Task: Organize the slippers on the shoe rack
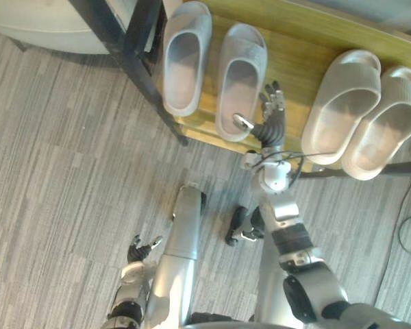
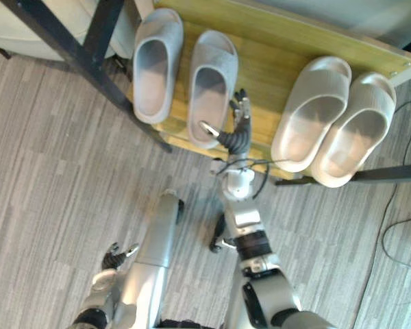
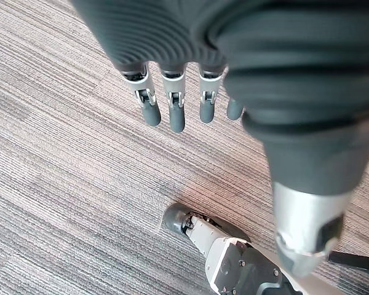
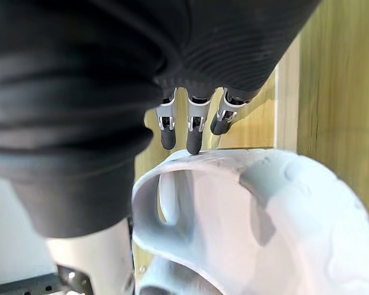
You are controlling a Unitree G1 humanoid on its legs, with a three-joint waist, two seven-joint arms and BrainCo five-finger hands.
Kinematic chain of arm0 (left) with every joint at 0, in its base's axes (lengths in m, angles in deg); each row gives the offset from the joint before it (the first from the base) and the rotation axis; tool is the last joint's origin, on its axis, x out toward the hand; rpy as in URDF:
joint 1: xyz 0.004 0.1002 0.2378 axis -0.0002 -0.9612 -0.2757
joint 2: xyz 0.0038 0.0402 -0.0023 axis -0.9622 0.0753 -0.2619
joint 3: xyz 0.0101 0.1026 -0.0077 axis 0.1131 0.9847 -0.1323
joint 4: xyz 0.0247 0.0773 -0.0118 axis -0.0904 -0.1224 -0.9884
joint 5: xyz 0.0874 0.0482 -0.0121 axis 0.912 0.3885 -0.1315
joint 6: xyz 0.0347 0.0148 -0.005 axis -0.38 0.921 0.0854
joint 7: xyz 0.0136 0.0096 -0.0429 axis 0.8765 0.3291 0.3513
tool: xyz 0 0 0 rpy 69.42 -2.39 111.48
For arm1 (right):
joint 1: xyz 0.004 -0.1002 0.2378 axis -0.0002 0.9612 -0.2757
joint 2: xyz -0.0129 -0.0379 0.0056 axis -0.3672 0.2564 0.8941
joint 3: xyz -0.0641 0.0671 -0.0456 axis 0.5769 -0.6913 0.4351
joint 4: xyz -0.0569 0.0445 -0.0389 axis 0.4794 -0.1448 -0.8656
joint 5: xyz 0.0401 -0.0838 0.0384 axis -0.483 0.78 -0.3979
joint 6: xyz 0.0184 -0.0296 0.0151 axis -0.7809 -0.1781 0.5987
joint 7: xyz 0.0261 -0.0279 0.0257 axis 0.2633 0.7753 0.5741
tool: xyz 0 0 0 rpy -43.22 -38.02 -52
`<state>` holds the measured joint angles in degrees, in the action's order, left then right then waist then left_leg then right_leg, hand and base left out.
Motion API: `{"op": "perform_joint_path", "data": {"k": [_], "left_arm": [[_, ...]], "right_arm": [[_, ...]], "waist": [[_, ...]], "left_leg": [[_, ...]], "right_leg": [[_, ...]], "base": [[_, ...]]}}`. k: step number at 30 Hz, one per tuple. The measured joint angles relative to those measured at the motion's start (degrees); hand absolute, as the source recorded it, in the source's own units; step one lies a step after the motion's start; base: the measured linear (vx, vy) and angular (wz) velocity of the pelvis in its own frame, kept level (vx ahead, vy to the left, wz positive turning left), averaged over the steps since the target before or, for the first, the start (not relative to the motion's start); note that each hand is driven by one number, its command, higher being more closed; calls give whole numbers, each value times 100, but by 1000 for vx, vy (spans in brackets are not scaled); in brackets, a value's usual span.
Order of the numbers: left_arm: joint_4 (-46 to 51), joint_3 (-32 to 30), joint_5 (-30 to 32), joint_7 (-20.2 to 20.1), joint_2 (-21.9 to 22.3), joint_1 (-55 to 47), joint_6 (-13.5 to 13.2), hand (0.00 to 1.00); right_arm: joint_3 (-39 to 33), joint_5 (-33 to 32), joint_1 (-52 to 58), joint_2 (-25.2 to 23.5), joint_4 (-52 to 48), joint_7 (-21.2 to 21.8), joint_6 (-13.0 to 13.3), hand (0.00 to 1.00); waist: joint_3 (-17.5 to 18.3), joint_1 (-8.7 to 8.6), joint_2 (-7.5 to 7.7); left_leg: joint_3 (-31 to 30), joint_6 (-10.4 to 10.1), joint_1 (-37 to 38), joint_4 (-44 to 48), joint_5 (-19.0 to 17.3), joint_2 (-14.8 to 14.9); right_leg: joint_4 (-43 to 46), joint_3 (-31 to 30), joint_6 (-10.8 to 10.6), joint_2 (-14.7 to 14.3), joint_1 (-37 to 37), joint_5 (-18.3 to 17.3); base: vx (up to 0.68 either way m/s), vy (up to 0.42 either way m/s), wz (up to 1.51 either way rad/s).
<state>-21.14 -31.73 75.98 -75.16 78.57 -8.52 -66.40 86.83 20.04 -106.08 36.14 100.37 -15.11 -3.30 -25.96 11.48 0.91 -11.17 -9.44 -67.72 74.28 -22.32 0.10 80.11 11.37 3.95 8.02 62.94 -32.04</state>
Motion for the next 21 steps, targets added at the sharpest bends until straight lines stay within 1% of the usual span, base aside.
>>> {"op": "perform_joint_path", "data": {"k": [4, 7, 12, 15, 18, 19, 21], "left_arm": [[1, 1, -5, 1, 14, 17, 0, 0], [-9, 1, -5, 6, 16, 31, -3, 0], [-39, 7, -7, 6, 24, 50, -4, 0], [-95, 9, -19, 6, 46, 98, -4, 0], [-121, 9, -56, 6, 79, 127, -3, 0], [-122, 8, -61, 6, 115, 154, -4, 0], [-121, 6, -68, 5, 133, 163, -4, 0]], "right_arm": [[90, -448, -318, -4, 235, -15, -2, 0], [74, -783, -442, 12, 345, -59, 59, 0], [-41, -1113, -666, 10, 558, -175, 120, 0], [-150, -1160, -762, 44, 560, -226, 135, 0], [-151, -1275, -803, 154, 602, -228, 99, 0], [-153, -1274, -808, 223, 603, -228, 94, 0], [-153, -1274, -816, 230, 604, -227, 55, 0]], "waist": [[-4, 45, -11], [-17, 49, -39], [-9, 91, -66], [-27, 105, -132], [-7, 125, -200], [-4, 153, -261], [3, 158, -293]], "left_leg": [[-40, 0, -21, 0, 0, -48], [-42, -1, -31, 4, 1, -89], [-47, -5, -79, 1, 3, -95], [-91, -32, -131, 7, 20, -107], [-117, -49, -124, 9, 28, -121], [-123, -57, -120, 9, 33, -124], [-123, -61, -108, 8, 36, -123]], "right_leg": [[22, 31, -6, 32, 2, -20], [64, 41, -11, 91, 9, -52], [81, 55, 1, 88, 74, -58], [96, 90, 2, 89, 112, -57], [126, 104, 24, 90, 108, -69], [138, 107, 31, 92, 109, -73], [153, 108, 49, 92, 108, -82]], "base": [[1, -1, 6], [0, 0, 8], [0, 0, 0], [-2, -12, 2], [-6, -37, 5], [-10, -37, 3], [-11, -42, 1]]}}
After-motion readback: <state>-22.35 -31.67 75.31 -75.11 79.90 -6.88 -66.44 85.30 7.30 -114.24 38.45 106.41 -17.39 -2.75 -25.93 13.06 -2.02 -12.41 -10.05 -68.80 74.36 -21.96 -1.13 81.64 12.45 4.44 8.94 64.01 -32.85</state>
